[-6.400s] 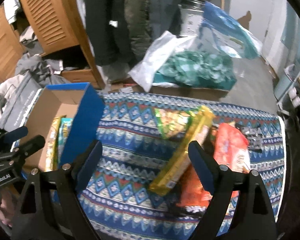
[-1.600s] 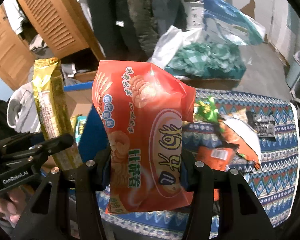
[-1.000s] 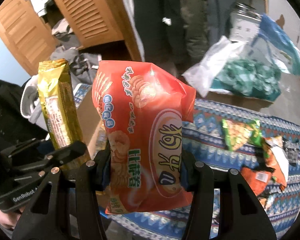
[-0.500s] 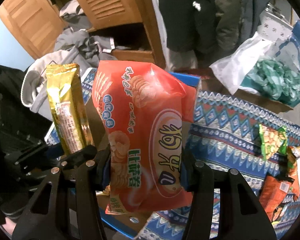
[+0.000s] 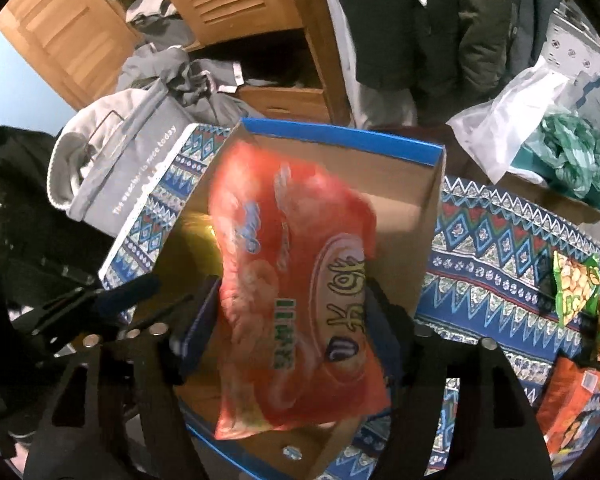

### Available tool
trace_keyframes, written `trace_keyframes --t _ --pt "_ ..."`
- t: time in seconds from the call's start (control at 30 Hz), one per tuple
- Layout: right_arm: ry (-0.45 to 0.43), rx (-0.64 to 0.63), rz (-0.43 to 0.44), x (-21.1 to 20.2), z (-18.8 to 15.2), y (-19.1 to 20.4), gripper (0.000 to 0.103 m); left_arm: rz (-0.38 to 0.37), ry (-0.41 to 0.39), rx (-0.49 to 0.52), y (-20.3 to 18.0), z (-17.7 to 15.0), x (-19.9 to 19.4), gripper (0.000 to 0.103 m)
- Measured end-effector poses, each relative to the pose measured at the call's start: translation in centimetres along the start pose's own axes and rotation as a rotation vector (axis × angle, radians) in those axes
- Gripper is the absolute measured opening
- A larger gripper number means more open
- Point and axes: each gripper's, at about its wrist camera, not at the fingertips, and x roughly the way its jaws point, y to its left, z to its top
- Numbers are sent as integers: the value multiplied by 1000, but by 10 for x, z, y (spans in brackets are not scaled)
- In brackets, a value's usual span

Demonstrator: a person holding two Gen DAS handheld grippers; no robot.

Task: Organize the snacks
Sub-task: 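Drop both packets into the box and open both tools, then move both tools back toward the remaining snacks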

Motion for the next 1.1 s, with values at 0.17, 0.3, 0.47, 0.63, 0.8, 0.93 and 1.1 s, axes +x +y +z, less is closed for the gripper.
trace_keyframes --t 0.17,0.3,0.47,0.63,0.8,0.93,1.1 --pt "-19 11 -8 -8 3 -2 72 4 -6 12 -3 1 -1 61" --pt "-37 19 -15 -17 4 -5 73 -2 3 16 -6 0 0 61" --pt "-64 30 -37 -32 3 -12 73 -27 -1 24 -14 0 -4 61" --pt "-90 17 -89 -47 1 -20 75 -38 -11 48 -28 1 -9 62" --pt "-110 19 -133 -61 -5 -31 76 -54 -18 71 -43 2 -13 65" --pt "-121 33 -154 -73 -11 -43 78 -72 -15 95 -58 1 -14 68" --pt "-134 56 -171 -88 -19 -58 81 -89 -11 127 -79 0 -12 70"
